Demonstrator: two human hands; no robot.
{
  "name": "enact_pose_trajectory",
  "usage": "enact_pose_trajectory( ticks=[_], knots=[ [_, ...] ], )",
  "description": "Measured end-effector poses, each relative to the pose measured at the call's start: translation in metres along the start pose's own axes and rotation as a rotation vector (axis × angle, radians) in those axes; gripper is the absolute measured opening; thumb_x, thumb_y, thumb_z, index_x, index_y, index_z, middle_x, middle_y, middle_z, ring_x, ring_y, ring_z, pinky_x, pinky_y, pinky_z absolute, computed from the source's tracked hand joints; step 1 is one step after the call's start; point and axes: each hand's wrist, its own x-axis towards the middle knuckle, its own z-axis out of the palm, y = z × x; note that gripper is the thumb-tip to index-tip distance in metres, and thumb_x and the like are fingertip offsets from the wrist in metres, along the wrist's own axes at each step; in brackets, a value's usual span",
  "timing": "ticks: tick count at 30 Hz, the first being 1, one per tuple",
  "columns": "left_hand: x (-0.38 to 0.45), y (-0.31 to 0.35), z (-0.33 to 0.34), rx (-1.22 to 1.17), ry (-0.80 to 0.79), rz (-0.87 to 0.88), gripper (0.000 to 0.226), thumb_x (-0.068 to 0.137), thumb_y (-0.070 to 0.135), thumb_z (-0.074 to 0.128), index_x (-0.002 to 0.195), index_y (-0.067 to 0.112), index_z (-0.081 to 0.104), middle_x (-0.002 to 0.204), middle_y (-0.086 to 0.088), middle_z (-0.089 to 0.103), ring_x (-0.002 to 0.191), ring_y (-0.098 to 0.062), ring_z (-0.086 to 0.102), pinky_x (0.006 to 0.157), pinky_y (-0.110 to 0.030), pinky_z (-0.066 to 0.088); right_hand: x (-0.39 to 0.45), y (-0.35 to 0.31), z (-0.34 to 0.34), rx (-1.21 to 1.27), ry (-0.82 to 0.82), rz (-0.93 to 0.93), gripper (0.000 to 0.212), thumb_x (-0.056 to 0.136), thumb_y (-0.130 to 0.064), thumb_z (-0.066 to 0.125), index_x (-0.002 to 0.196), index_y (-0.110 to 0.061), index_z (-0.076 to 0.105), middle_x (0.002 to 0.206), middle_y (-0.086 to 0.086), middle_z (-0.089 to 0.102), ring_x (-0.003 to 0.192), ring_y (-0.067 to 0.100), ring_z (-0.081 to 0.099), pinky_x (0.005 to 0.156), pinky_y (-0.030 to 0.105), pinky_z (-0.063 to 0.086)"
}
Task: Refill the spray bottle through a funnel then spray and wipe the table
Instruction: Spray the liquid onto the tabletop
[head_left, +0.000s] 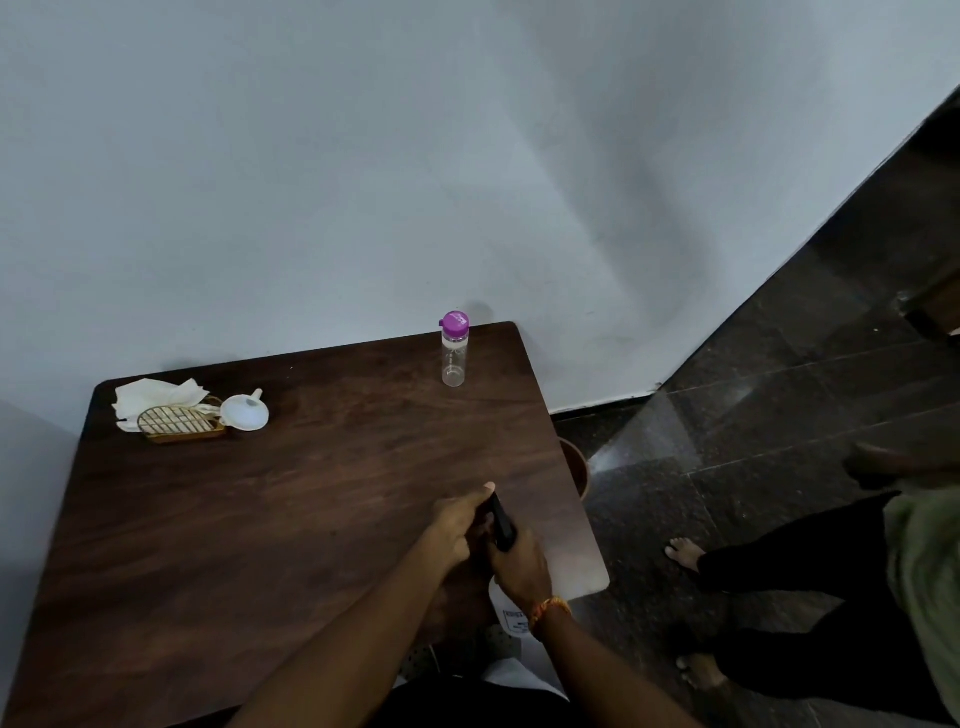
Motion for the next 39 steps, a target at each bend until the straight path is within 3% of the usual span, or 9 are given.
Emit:
enact_pose_trajectory(
  ticks=[3,6,11,18,23,26,29,34,39],
  knots=[
    [-0.010,0.002,0.002,0.158,-0.037,-0.022,0.054,0.093,0.053,0.074,0.114,0.003,0.075,0.118,-0.008,0.072,0.116,-0.028,0.065,0.101,-0.038,0.049,-0.011,-0.022,-0.015,0.048,0.043,0.069,0.019,0.092,-0.031,0.073,0.083,-0.014,0.074,0.073,0.007,0.074,0.067,0.026,0.071,0.062,0.050,0.059],
    [-0.010,0.001,-0.010,0.274,0.033,0.055,0.055,0.105,0.055,0.052,0.122,0.006,0.069,0.118,-0.009,0.068,0.116,-0.027,0.059,0.098,-0.038,0.042,-0.014,-0.029,-0.030,0.073,0.152,0.185,0.022,0.096,-0.030,0.075,0.082,-0.013,0.071,0.074,0.008,0.072,0.068,0.026,0.070,0.059,0.040,0.054],
    [0.004,-0.004,-0.053,0.310,0.167,0.237,0.048,0.108,0.041,0.053,0.116,-0.003,0.071,0.111,-0.018,0.073,0.100,-0.023,0.065,0.075,-0.029,0.049,-0.014,-0.008,-0.046,0.047,0.142,0.162,0.013,0.099,-0.034,0.072,0.096,-0.022,0.069,0.085,0.002,0.072,0.080,0.024,0.071,0.076,0.048,0.062],
    [0.014,-0.002,-0.099,0.303,0.274,0.304,0.036,0.109,0.036,0.054,0.086,0.012,0.068,0.091,-0.008,0.069,0.090,-0.025,0.066,0.087,-0.040,0.049,-0.034,0.025,-0.072,-0.069,0.119,0.201,0.019,0.096,-0.038,0.076,0.089,-0.021,0.071,0.079,0.002,0.073,0.072,0.019,0.071,0.067,0.039,0.062],
    [0.007,-0.005,-0.125,0.314,0.341,0.346,0.038,0.104,0.044,0.058,0.078,0.017,0.066,0.082,-0.006,0.068,0.086,-0.025,0.065,0.088,-0.037,0.048,-0.043,0.025,-0.063,0.006,0.012,0.105,0.006,0.097,-0.029,0.077,0.097,-0.025,0.072,0.084,0.001,0.074,0.075,0.021,0.073,0.074,0.052,0.064],
    [0.001,-0.004,-0.139,0.460,0.394,0.462,0.037,0.102,0.037,0.064,0.092,0.004,0.077,0.099,-0.021,0.076,0.103,-0.037,0.071,0.095,-0.046,0.052,-0.042,-0.016,-0.048,0.090,0.004,-0.085,0.008,0.095,-0.035,0.078,0.094,-0.030,0.072,0.075,0.008,0.071,0.067,0.026,0.071,0.063,0.053,0.061],
    [-0.012,0.002,-0.142,0.532,0.368,0.562,0.011,0.101,0.016,0.068,0.103,0.017,0.079,0.104,-0.005,0.077,0.103,-0.020,0.071,0.094,-0.031,0.050,-0.026,-0.056,-0.027,0.148,-0.024,-0.199,0.020,0.098,-0.016,0.076,0.103,-0.035,0.073,0.083,-0.012,0.078,0.082,0.003,0.074,0.075,0.027,0.060],
    [-0.004,0.014,-0.155,0.587,0.277,0.570,0.030,0.096,0.035,0.076,0.125,0.033,0.073,0.129,0.012,0.072,0.121,-0.004,0.065,0.110,-0.033,0.050,0.023,-0.123,0.009,0.243,-0.140,-0.305,0.034,0.096,-0.028,0.080,0.129,-0.022,0.072,0.103,-0.005,0.079,0.096,0.013,0.074,0.088,0.039,0.061],
    [-0.020,0.058,-0.142,0.482,0.169,0.652,0.043,0.093,0.012,0.079,0.133,0.025,0.068,0.127,0.015,0.070,0.119,0.007,0.065,0.111,-0.035,0.052,0.074,-0.193,0.038,0.304,-0.150,-0.440,0.027,0.095,-0.011,0.080,0.119,-0.020,0.075,0.105,-0.006,0.081,0.107,0.014,0.076,0.099,0.041,0.060]
  ],
)
